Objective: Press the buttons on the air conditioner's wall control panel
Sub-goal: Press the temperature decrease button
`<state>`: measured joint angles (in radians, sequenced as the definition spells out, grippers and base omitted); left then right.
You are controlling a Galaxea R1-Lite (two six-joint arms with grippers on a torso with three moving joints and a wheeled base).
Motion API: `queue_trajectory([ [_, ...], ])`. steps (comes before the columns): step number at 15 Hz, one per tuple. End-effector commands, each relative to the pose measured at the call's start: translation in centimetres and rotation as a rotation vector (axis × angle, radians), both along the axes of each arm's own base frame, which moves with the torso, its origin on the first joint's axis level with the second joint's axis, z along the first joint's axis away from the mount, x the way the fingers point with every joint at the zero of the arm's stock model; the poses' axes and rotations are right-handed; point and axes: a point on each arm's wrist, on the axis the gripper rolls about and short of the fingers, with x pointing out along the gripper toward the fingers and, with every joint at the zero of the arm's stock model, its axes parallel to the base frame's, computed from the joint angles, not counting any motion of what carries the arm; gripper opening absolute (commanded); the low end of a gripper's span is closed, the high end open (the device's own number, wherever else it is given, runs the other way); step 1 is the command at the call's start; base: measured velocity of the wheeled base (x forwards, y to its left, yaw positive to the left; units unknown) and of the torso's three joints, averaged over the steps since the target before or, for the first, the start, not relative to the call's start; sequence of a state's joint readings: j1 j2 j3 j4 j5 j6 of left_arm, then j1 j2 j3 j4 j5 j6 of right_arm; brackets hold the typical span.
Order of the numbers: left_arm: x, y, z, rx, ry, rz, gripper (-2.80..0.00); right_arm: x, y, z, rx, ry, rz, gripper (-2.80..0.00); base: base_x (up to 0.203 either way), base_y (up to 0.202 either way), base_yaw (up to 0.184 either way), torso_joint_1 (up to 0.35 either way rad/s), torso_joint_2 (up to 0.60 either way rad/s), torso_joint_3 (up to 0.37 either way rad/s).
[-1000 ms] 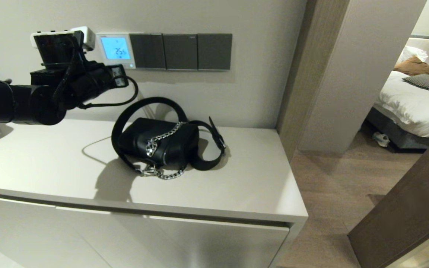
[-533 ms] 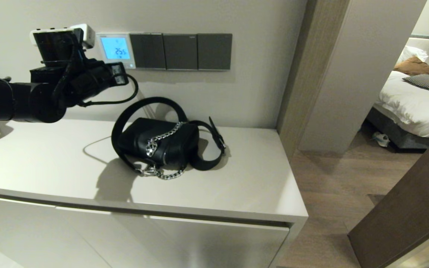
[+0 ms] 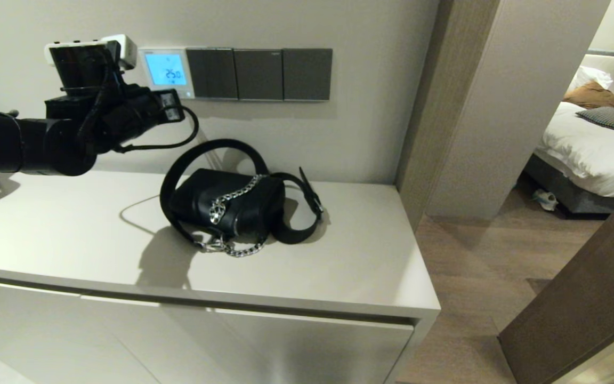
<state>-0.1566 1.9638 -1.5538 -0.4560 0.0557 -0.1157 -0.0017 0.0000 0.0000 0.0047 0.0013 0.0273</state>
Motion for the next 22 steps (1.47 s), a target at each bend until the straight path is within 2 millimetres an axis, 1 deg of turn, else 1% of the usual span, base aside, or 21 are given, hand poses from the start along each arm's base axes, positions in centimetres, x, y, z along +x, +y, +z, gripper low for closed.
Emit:
queue_trajectory([
  [1,-0.4,0.1,0.0,-0.001,-0.001,0.001,-2.80,0.0,0.0,0.0,0.000,0.003,0.000,-2.80,0.000,0.000,0.000,0.000,0.00,0.000],
  [7,-1.3,0.2,0.4,-0.002,-0.004,0.002,-2.80,0.0,0.0,0.0,0.000,0.003,0.000,-2.80,0.000,0.000,0.000,0.000,0.00,0.000],
  [10,-1.3,-0.1,0.2,-0.001,0.000,-0.007,-2.80,0.0,0.0,0.0,0.000,0.003,0.000,-2.80,0.000,0.000,0.000,0.000,0.00,0.000],
  [22,-1.3,-0.2,0.2,0.000,-0.002,-0.006,-2.80,0.0,0.0,0.0,0.000,0.003,0.000,-2.80,0.000,0.000,0.000,0.000,0.00,0.000],
])
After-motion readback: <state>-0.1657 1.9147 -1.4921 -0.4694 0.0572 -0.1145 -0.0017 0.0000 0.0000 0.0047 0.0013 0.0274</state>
